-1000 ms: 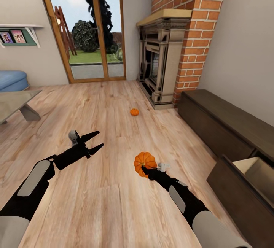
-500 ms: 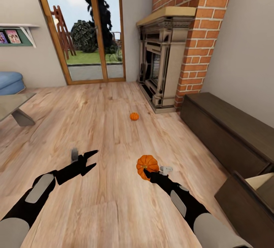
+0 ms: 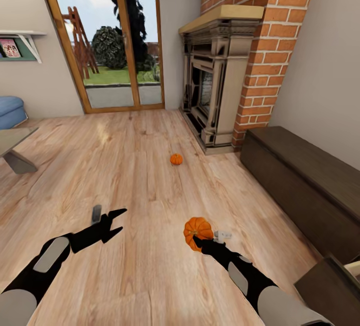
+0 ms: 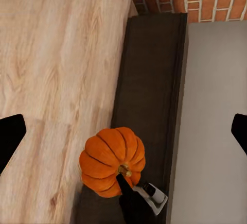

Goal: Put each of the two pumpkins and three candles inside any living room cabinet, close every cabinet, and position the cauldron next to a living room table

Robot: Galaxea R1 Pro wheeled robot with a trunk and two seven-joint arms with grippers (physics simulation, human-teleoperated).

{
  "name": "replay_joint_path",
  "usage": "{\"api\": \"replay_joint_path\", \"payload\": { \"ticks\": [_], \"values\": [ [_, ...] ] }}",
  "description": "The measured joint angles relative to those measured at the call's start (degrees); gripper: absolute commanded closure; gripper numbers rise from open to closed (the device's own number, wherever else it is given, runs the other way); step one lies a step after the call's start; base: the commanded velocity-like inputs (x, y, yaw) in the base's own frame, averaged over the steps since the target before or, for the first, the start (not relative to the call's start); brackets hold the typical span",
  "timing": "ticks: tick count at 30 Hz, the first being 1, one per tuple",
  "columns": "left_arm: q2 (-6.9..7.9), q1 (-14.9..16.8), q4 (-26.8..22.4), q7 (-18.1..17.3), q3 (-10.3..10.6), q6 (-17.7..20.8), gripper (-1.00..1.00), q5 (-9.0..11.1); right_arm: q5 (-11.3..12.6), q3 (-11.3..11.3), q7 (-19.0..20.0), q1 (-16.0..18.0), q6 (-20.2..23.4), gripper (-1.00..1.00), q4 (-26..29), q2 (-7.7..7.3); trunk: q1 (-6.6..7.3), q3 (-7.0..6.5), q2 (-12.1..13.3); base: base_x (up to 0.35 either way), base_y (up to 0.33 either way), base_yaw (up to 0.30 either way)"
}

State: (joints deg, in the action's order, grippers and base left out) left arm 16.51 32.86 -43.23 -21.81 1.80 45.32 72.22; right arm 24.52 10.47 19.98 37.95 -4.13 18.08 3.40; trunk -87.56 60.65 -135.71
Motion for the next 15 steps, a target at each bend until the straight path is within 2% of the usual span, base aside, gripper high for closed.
{"api": "replay_joint_path", "payload": {
  "ticks": [4,15],
  "values": [
    [-0.15,0.00,1.08,0.03,0.21,-0.05,-1.00,-0.07,0.08,0.06,-0.02,0.00,-0.13,1.00,-0.44,-0.77,0.00,0.00,0.00,0.338,0.000,0.000],
    [-0.16,0.01,1.39,0.19,0.14,-0.05,-1.00,0.02,0.20,0.15,-0.18,0.00,-0.05,1.00,-0.54,-0.97,0.00,0.00,0.00,0.338,0.000,0.000]
  ]
}}
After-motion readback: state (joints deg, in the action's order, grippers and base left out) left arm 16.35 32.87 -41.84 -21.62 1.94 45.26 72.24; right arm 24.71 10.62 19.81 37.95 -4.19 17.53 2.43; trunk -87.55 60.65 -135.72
